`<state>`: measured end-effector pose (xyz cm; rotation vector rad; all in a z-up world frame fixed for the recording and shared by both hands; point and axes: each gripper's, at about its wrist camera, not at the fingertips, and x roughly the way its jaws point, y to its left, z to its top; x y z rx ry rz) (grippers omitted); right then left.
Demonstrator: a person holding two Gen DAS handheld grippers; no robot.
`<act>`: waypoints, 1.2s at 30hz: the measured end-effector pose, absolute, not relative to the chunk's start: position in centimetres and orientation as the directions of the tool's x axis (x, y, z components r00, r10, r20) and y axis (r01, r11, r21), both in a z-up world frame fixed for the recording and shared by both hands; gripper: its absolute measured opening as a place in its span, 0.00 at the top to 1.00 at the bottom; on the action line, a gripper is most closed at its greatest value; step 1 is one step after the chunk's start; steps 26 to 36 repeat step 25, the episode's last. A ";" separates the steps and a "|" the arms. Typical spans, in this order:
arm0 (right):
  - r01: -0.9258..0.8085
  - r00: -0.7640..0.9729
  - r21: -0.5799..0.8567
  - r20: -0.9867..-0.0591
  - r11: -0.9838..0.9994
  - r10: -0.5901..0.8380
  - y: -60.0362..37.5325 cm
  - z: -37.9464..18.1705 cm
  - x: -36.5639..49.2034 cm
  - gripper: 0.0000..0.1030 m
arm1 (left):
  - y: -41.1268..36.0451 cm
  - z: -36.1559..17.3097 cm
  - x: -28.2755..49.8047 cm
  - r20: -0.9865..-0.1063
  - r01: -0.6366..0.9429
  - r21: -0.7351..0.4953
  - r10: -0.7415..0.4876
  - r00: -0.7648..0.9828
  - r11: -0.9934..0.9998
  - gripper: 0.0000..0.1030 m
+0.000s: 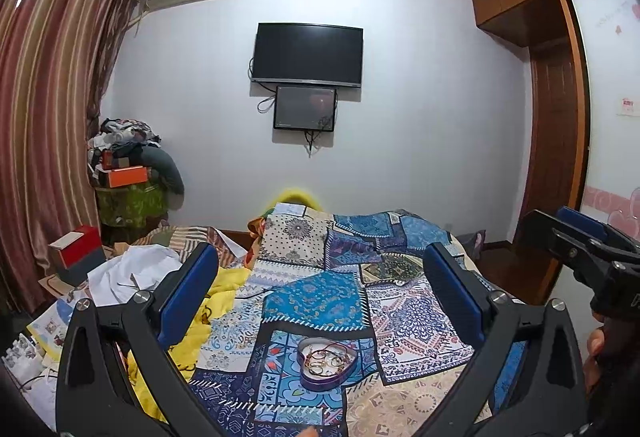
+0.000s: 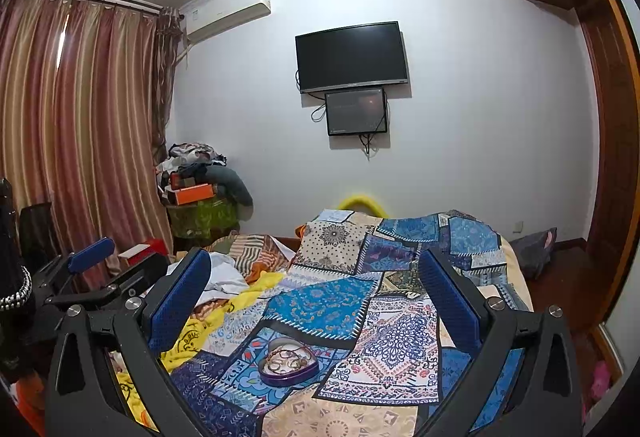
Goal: Organize jewelry
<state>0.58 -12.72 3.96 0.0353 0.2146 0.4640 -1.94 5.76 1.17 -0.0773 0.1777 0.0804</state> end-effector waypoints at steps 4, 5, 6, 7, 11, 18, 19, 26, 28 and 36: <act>-0.438 0.872 0.087 -0.200 0.895 0.446 -12.7 3.9 0.6 0.00 | 5.6 1.2 -1.9 -0.177 -0.084 -0.063 0.071 0.982 0.995 0.00; -0.438 0.872 0.087 -0.200 0.895 0.446 -12.7 3.8 0.6 0.00 | 5.6 1.2 -2.0 -0.177 -0.082 -0.062 0.070 0.982 0.995 0.00; -0.438 0.872 0.087 -0.201 0.895 0.446 -12.7 3.8 0.6 0.00 | 5.6 1.2 -2.0 -0.177 -0.081 -0.062 0.069 0.982 0.995 0.00; -0.437 0.872 0.088 -0.201 0.895 0.446 -12.7 3.8 0.6 0.00 | 5.7 1.2 -2.0 -0.178 -0.081 -0.061 0.069 0.982 0.995 0.00; -0.437 0.872 0.090 -0.203 0.895 0.446 -12.7 3.8 0.7 0.00 | 5.7 1.2 -2.0 -0.177 -0.078 -0.059 0.066 0.982 0.995 0.00; -0.433 0.872 0.094 -0.207 0.896 0.443 -12.7 3.7 0.9 0.00 | 5.7 1.2 -1.8 -0.177 -0.071 -0.060 0.059 0.982 0.996 0.00; -0.433 0.872 0.094 -0.208 0.897 0.443 -12.7 3.7 0.9 0.00 | 5.7 1.2 -1.8 -0.177 -0.070 -0.062 0.059 0.982 0.996 0.00; -0.434 0.871 0.094 -0.213 0.896 0.443 -12.7 3.5 1.0 0.00 | 5.9 1.2 -1.7 -0.176 -0.074 -0.065 0.062 0.982 0.995 0.00; -0.434 0.871 0.094 -0.213 0.896 0.443 -12.7 3.5 1.0 0.00 | 5.9 1.2 -1.7 -0.176 -0.074 -0.065 0.062 0.982 0.995 0.00; -0.434 0.871 0.094 -0.213 0.896 0.443 -12.7 3.5 1.0 0.00 | 5.9 1.2 -1.7 -0.176 -0.074 -0.065 0.062 0.982 0.995 0.00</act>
